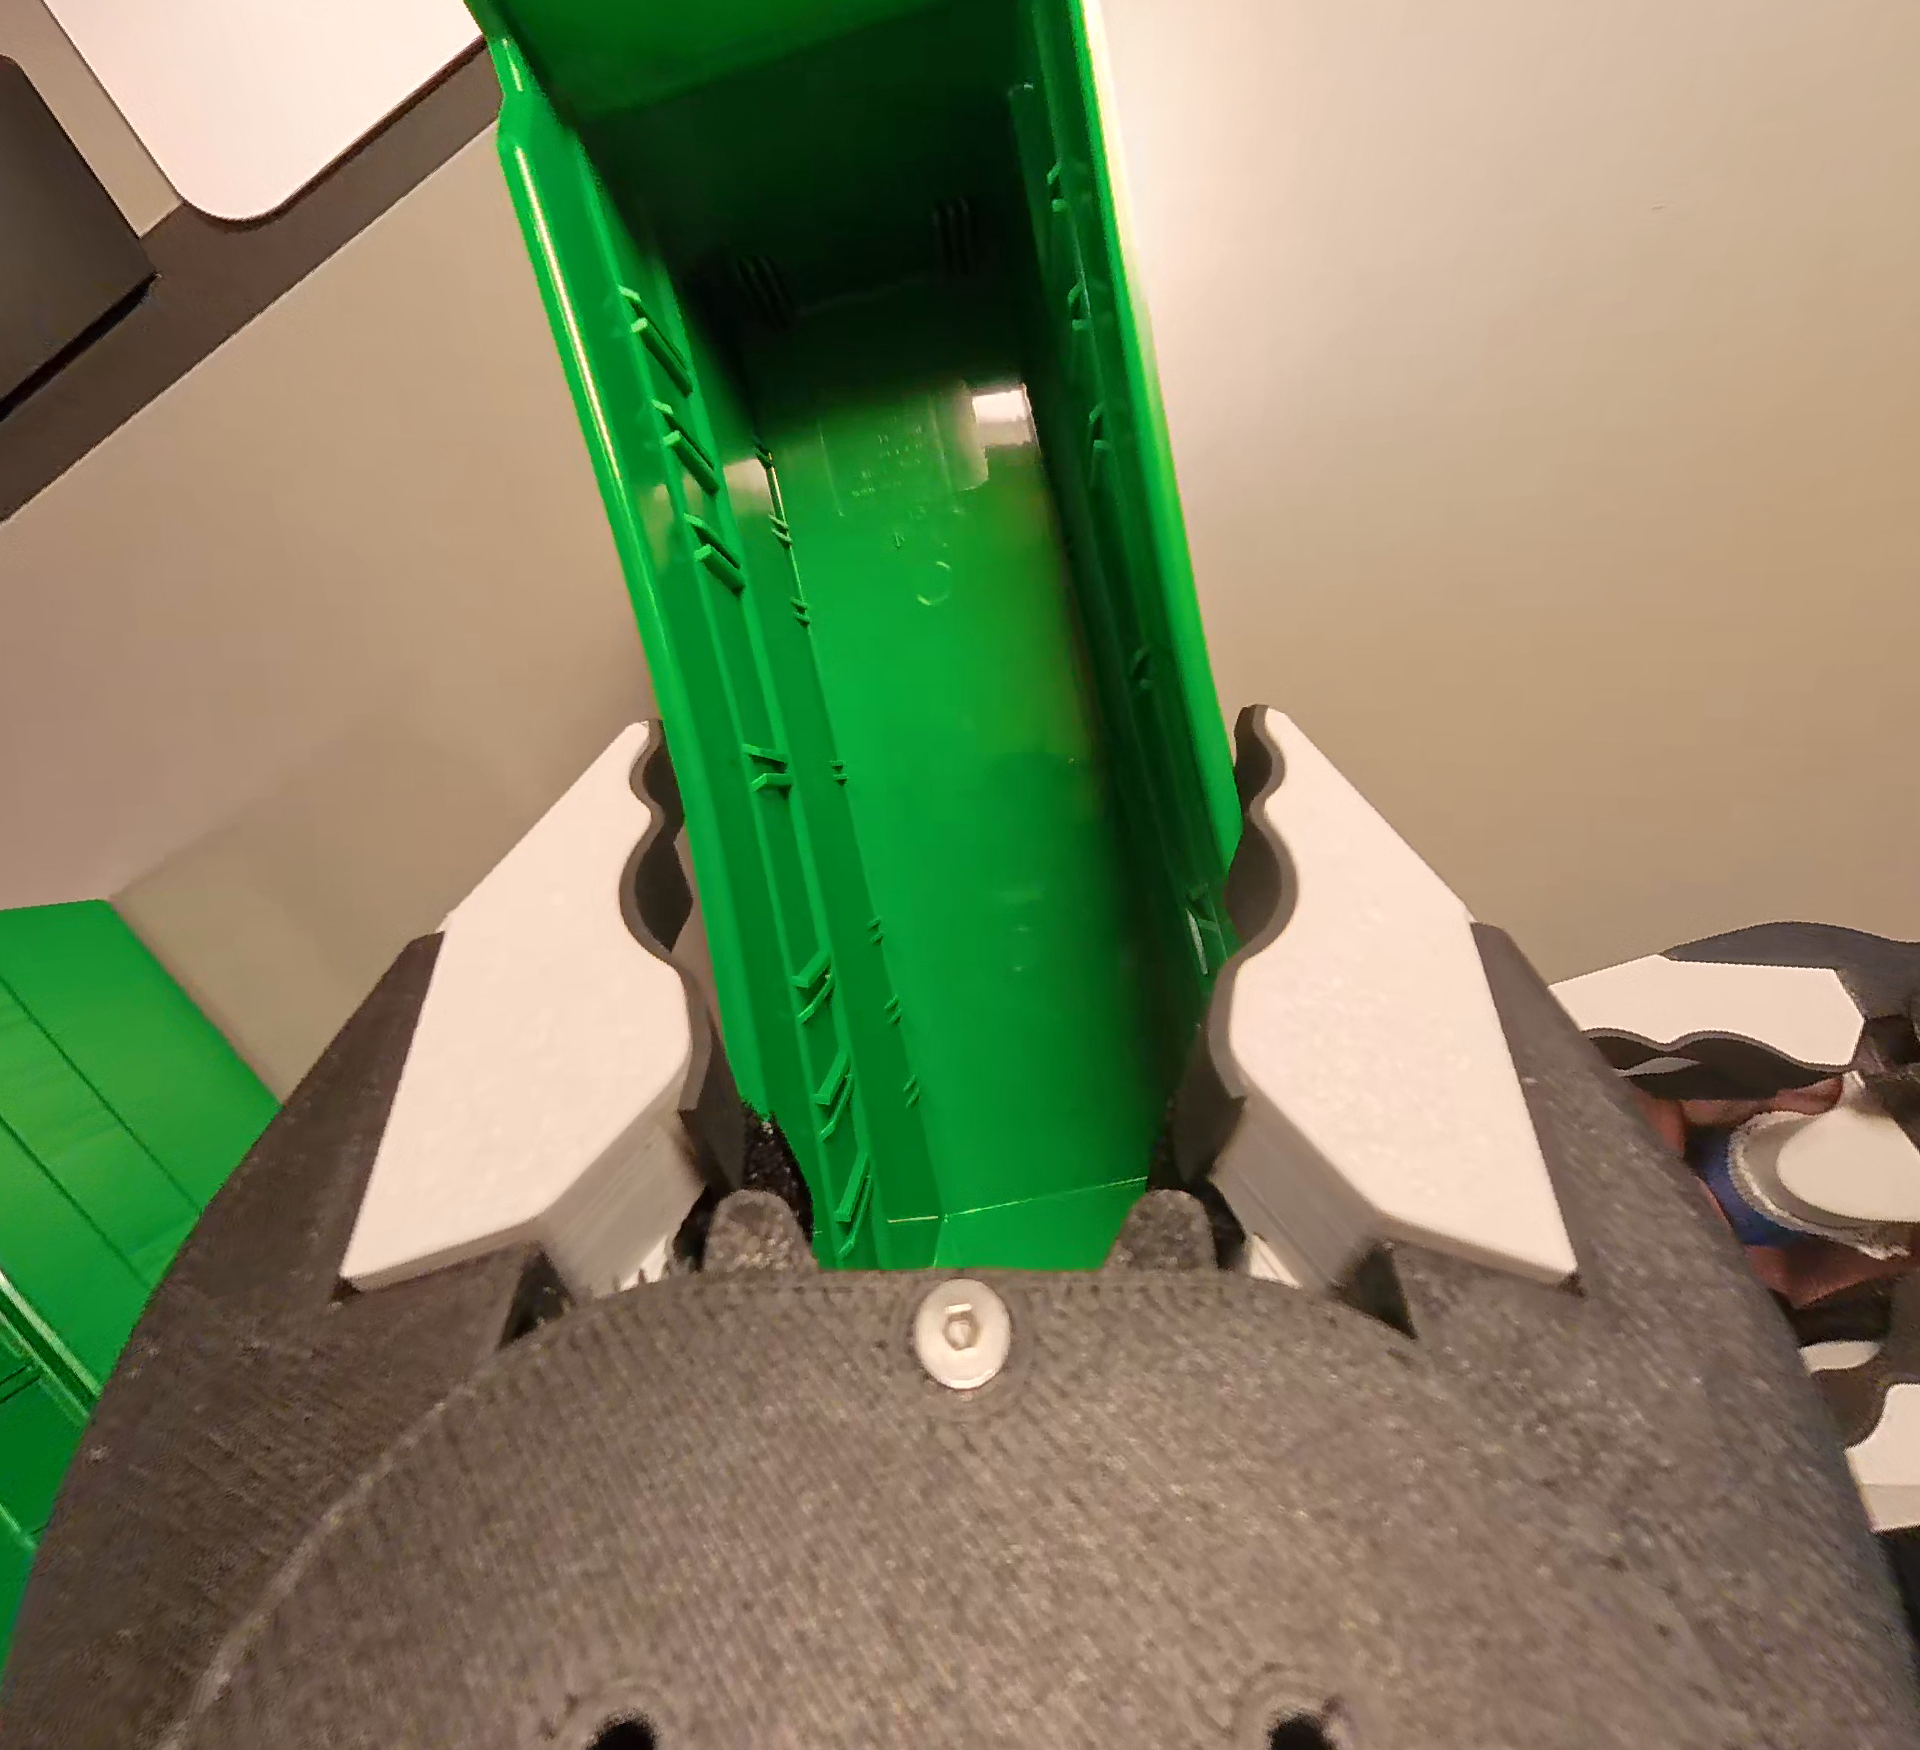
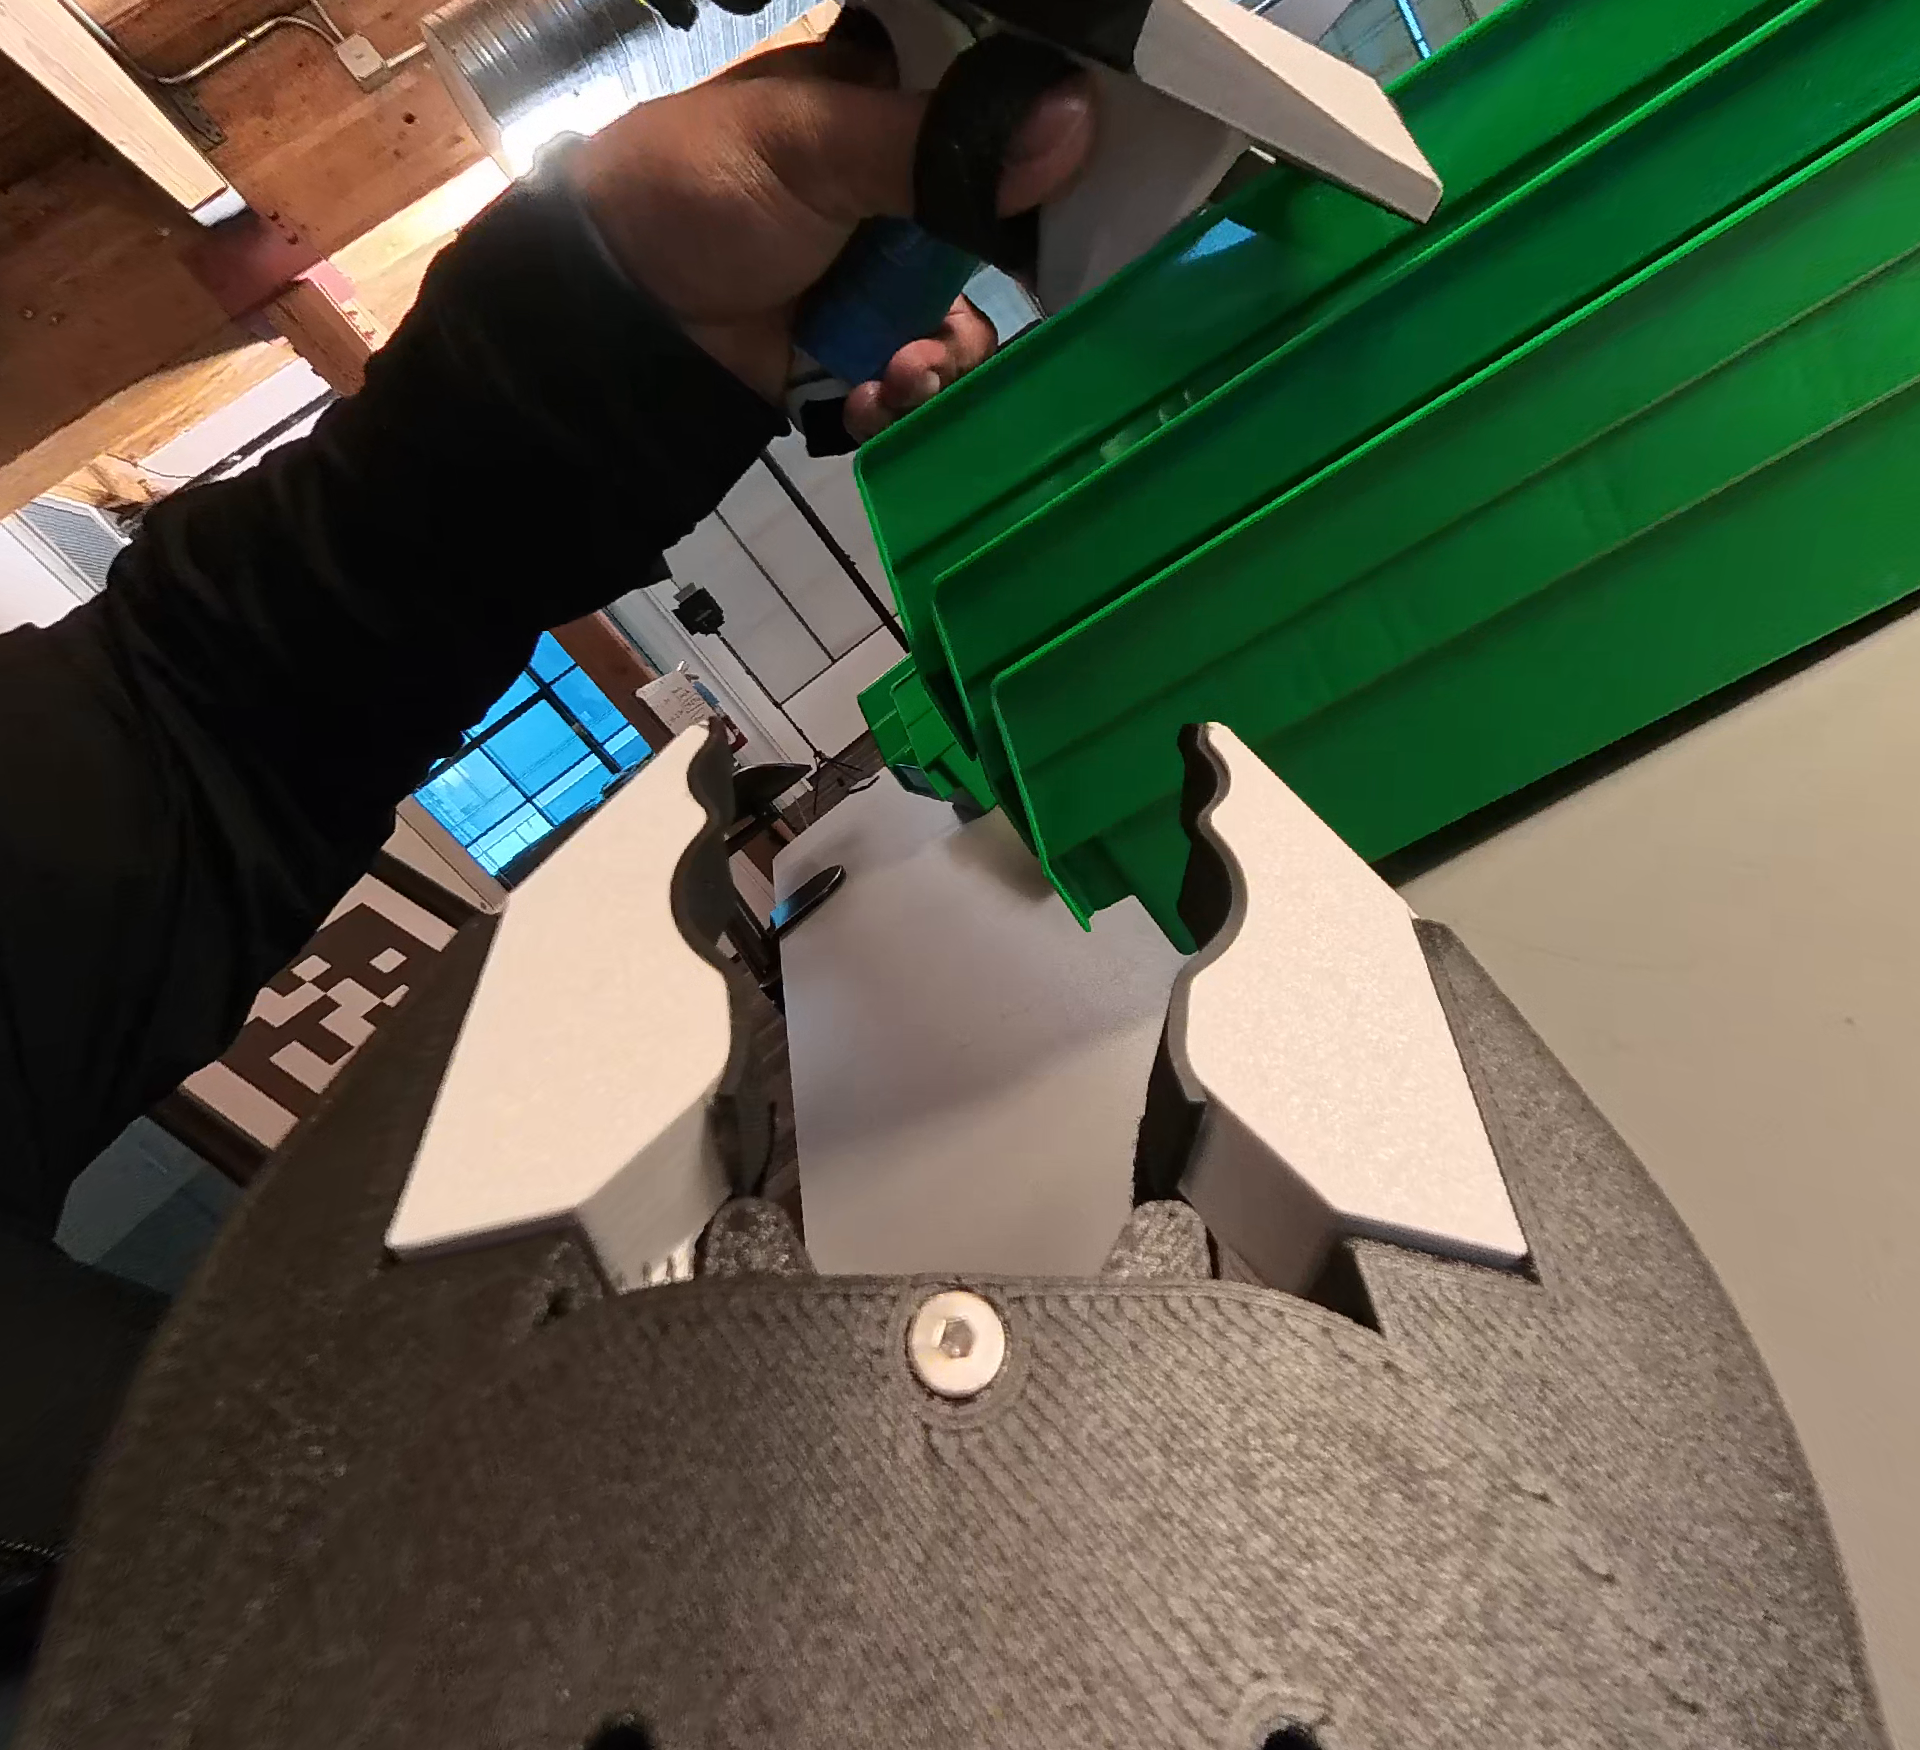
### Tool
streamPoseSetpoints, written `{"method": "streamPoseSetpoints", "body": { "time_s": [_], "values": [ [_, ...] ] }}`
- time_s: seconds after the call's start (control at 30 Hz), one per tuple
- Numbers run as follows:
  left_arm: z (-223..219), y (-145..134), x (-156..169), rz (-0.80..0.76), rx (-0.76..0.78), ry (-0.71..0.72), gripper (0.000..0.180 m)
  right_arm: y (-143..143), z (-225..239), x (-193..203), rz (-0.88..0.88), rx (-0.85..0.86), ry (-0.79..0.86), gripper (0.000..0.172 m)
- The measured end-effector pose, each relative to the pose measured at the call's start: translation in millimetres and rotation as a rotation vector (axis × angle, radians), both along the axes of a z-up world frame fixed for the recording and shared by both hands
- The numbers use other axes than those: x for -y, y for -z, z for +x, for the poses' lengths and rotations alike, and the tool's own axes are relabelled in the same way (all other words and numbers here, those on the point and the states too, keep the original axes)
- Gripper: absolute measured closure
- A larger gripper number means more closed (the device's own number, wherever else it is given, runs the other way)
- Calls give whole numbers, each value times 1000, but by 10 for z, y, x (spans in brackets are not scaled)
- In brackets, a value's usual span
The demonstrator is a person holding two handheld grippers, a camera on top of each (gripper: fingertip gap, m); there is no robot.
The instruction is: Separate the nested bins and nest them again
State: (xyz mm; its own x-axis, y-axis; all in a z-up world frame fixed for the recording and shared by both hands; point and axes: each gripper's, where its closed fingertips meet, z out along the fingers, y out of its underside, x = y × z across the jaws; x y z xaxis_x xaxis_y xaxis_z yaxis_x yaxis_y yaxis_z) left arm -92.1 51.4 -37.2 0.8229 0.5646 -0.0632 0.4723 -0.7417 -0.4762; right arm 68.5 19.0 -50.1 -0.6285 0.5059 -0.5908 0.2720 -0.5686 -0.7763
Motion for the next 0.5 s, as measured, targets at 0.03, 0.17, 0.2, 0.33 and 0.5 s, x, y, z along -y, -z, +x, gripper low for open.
{"method": "streamPoseSetpoints", "body": {
  "time_s": [0.03, 0.17, 0.2, 0.33, 0.5],
  "values": [
    [3, 0, -3, 1, 0, 0, 75, -1, 0, 0, 0, 0, 0, 85],
    [14, -13, -21, 4, -2, 5, 76, -4, 2, -3, -2, -2, 0, 85],
    [16, -21, -26, 5, -3, 7, 76, -3, 1, -4, -3, -1, 0, 85],
    [23, -84, -43, 17, -10, 12, 76, 0, -1, -2, -2, 0, -1, 85],
    [-5, -344, -72, 68, -36, 8, 75, 0, -2, -1, -2, 0, -1, 85]
  ]
}}
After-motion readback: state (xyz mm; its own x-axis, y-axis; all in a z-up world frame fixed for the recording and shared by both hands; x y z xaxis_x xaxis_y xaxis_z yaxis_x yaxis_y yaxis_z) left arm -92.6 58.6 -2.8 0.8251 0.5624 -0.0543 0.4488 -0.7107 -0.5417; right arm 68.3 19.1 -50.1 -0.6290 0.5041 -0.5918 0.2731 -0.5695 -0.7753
